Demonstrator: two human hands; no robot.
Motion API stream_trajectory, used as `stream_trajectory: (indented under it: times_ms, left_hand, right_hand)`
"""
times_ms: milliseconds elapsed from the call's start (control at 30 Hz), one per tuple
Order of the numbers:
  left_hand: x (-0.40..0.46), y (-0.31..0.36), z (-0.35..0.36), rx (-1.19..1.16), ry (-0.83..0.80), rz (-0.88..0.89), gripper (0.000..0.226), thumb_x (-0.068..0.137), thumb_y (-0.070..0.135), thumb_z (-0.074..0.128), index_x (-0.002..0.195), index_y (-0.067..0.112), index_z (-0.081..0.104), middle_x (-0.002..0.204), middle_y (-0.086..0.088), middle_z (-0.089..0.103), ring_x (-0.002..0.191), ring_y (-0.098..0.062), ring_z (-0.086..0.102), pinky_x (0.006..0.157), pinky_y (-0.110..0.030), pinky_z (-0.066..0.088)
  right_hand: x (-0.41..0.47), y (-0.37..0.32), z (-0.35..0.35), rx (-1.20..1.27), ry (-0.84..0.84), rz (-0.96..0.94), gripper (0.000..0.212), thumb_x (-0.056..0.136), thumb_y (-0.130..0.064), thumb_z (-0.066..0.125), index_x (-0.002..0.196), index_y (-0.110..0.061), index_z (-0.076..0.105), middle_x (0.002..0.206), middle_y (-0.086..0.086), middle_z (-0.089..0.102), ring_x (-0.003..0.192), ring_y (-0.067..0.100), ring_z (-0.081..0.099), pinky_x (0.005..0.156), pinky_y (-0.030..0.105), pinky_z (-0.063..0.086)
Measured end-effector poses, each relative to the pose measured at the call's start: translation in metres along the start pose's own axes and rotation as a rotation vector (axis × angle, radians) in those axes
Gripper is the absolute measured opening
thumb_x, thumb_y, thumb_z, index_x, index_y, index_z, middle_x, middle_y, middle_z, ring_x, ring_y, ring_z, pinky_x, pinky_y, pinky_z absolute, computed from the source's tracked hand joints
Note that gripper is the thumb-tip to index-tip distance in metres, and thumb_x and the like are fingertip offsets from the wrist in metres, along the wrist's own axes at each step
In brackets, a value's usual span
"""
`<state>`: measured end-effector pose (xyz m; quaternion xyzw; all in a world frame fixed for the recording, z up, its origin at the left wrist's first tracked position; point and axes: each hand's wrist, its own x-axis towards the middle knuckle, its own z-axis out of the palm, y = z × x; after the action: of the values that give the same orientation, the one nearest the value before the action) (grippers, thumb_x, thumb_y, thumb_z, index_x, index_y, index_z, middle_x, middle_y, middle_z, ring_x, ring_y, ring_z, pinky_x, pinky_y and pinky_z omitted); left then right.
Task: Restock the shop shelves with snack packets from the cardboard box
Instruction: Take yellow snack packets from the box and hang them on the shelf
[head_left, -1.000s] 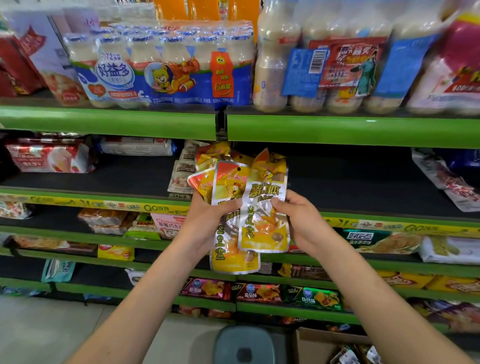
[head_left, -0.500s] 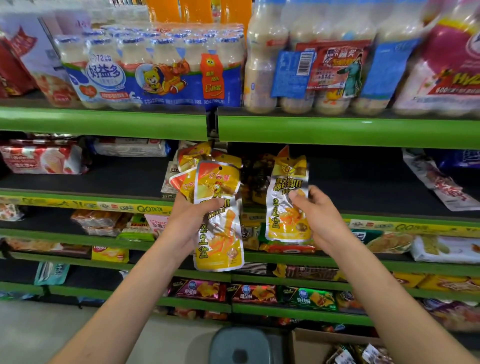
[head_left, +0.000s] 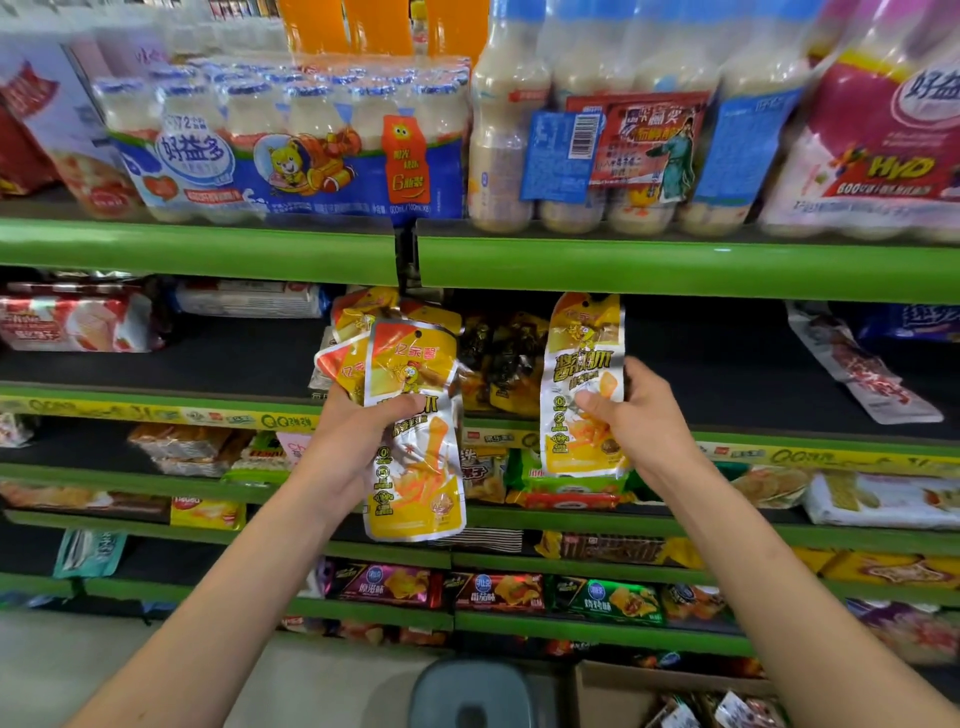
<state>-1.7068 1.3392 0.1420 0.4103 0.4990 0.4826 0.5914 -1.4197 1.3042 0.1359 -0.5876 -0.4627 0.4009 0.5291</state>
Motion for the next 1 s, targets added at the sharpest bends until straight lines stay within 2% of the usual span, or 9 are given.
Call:
stream_trajectory:
  times_ms: [200, 267, 367, 467, 567, 633, 700, 800, 1000]
  left_hand:
    - [-0.004, 0.004, 0.001, 0.009, 0.002, 0.002, 0.053, 0.073, 0.01, 0.084, 0.114, 0.03, 0.057, 0.1, 0.003, 0.077, 0.089, -0.022, 0.076, 0.07, -0.043, 0.061]
    - [-0.005, 0.005, 0.003, 0.002, 0.006, -0.006, 0.053, 0.073, 0.01, 0.084, 0.114, 0.028, 0.056, 0.1, 0.002, 0.077, 0.089, -0.023, 0.076, 0.068, -0.044, 0.061]
    - [-0.008, 0.006, 0.004, 0.007, 0.002, -0.016, 0.057, 0.073, 0.01, 0.084, 0.119, 0.026, 0.055, 0.102, 0.001, 0.077, 0.091, -0.024, 0.075, 0.074, -0.049, 0.061]
    - [-0.011, 0.004, 0.006, 0.018, 0.0, -0.014, 0.058, 0.074, 0.009, 0.083, 0.122, 0.025, 0.055, 0.104, 0.001, 0.077, 0.093, -0.024, 0.075, 0.078, -0.049, 0.06]
    - [-0.014, 0.002, 0.007, 0.0, 0.018, -0.019, 0.055, 0.074, 0.007, 0.083, 0.117, 0.025, 0.055, 0.101, 0.0, 0.077, 0.09, -0.024, 0.075, 0.074, -0.049, 0.061]
    - [-0.015, 0.002, 0.008, -0.004, 0.023, -0.014, 0.053, 0.074, 0.006, 0.083, 0.115, 0.026, 0.055, 0.102, -0.001, 0.077, 0.09, -0.024, 0.075, 0.076, -0.049, 0.061]
    - [-0.015, 0.003, 0.008, 0.001, 0.022, -0.009, 0.054, 0.075, 0.006, 0.082, 0.117, 0.026, 0.055, 0.102, 0.0, 0.077, 0.093, -0.024, 0.075, 0.081, -0.05, 0.059]
    - [-0.017, 0.004, 0.009, -0.001, 0.012, -0.016, 0.056, 0.076, 0.006, 0.081, 0.122, 0.023, 0.054, 0.104, -0.001, 0.077, 0.095, -0.026, 0.074, 0.081, -0.051, 0.059]
    - [-0.016, 0.006, 0.014, -0.001, -0.005, -0.022, 0.058, 0.077, 0.006, 0.08, 0.126, 0.022, 0.053, 0.106, -0.003, 0.076, 0.092, -0.025, 0.075, 0.075, -0.052, 0.061]
  right_hand:
    - [0.034, -0.003, -0.013, -0.045, 0.166, 0.056, 0.024, 0.071, -0.031, 0.08, 0.088, -0.025, 0.064, 0.093, 0.008, 0.075, 0.088, 0.034, 0.072, 0.074, 0.044, 0.059]
    - [0.048, -0.001, -0.014, -0.09, 0.165, 0.077, 0.026, 0.074, -0.027, 0.081, 0.09, -0.018, 0.063, 0.095, 0.011, 0.074, 0.089, 0.034, 0.072, 0.08, 0.051, 0.059]
    - [0.065, 0.002, -0.01, -0.216, 0.167, 0.068, 0.033, 0.078, -0.026, 0.081, 0.096, -0.008, 0.06, 0.101, 0.016, 0.071, 0.079, 0.024, 0.066, 0.075, 0.04, 0.056]
    - [0.076, 0.002, -0.001, -0.303, 0.158, 0.055, 0.036, 0.079, -0.028, 0.081, 0.103, -0.011, 0.06, 0.104, 0.009, 0.07, 0.075, 0.013, 0.061, 0.073, 0.032, 0.052]
    - [0.078, -0.001, 0.004, -0.398, 0.088, 0.112, 0.054, 0.082, -0.032, 0.078, 0.127, -0.015, 0.054, 0.117, 0.007, 0.065, 0.096, 0.023, 0.066, 0.087, 0.039, 0.056]
    - [0.077, -0.001, 0.005, -0.521, 0.074, 0.108, 0.059, 0.083, -0.033, 0.076, 0.132, -0.014, 0.049, 0.12, 0.01, 0.065, 0.102, 0.029, 0.067, 0.09, 0.044, 0.056]
    - [0.074, 0.001, 0.004, -0.655, 0.101, 0.062, 0.06, 0.084, -0.031, 0.075, 0.134, -0.014, 0.046, 0.118, 0.011, 0.067, 0.104, 0.032, 0.066, 0.09, 0.042, 0.054]
    - [0.07, 0.003, 0.002, -0.764, 0.109, 0.02, 0.052, 0.085, -0.03, 0.074, 0.129, -0.018, 0.049, 0.114, 0.01, 0.067, 0.105, 0.033, 0.064, 0.086, 0.038, 0.052]
    - [0.074, 0.001, -0.003, -0.816, 0.106, -0.064, 0.031, 0.092, -0.017, 0.065, 0.121, -0.018, 0.055, 0.099, 0.004, 0.064, 0.099, 0.032, 0.064, 0.079, 0.033, 0.048]
